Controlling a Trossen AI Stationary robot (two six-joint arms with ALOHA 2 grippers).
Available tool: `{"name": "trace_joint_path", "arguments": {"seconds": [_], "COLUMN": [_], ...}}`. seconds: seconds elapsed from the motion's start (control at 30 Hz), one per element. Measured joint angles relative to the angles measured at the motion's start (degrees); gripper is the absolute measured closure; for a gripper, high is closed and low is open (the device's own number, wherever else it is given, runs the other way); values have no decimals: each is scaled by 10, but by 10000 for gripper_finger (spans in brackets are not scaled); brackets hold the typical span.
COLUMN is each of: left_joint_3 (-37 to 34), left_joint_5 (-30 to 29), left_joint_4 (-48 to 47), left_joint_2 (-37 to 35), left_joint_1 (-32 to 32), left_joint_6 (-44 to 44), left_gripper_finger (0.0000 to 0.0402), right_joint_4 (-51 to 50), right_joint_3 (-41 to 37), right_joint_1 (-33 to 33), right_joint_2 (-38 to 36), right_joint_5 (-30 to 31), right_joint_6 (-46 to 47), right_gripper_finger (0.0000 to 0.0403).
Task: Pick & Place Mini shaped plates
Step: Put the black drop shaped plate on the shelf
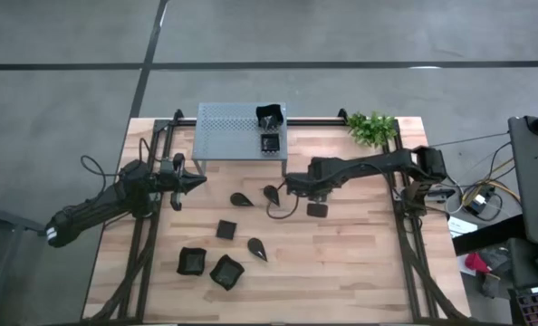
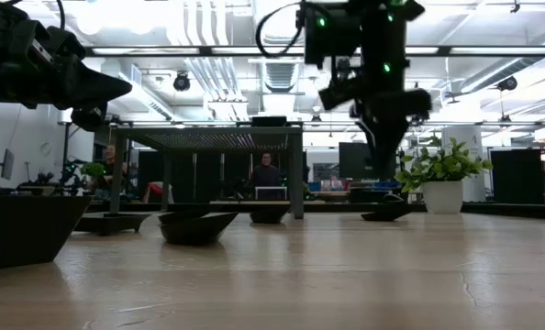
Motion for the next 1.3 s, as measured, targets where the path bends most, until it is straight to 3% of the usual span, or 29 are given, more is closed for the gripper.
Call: {"name": "trace_joint_path", "arguments": {"seconds": [0.47,0.67,0.9,1.17,1.3], "left_joint_3": [0,0,0,0,0], "left_joint_5": [0,0,0,0,0], "left_joint_4": [0,0,0,0,0], "left_joint_2": [0,0,0,0,0], "left_joint_1": [0,0,0,0,0], "left_joint_6": [0,0,0,0,0], "left_gripper_finger": [399,399,399,399,399], "right_joint_4": [90,118,132,167,167], "right_joint_3": [-111,-147,-164,-176,-170], "right_joint_1": [1,-1,-1,-4,-4], "right_joint_2": [0,0,0,0,0], "right_joint_5": [16,59,104,104,103], "right_joint_6": [-13,-16,-30,-43,-41], "right_gripper_finger": [315,325,337,352,381]}}
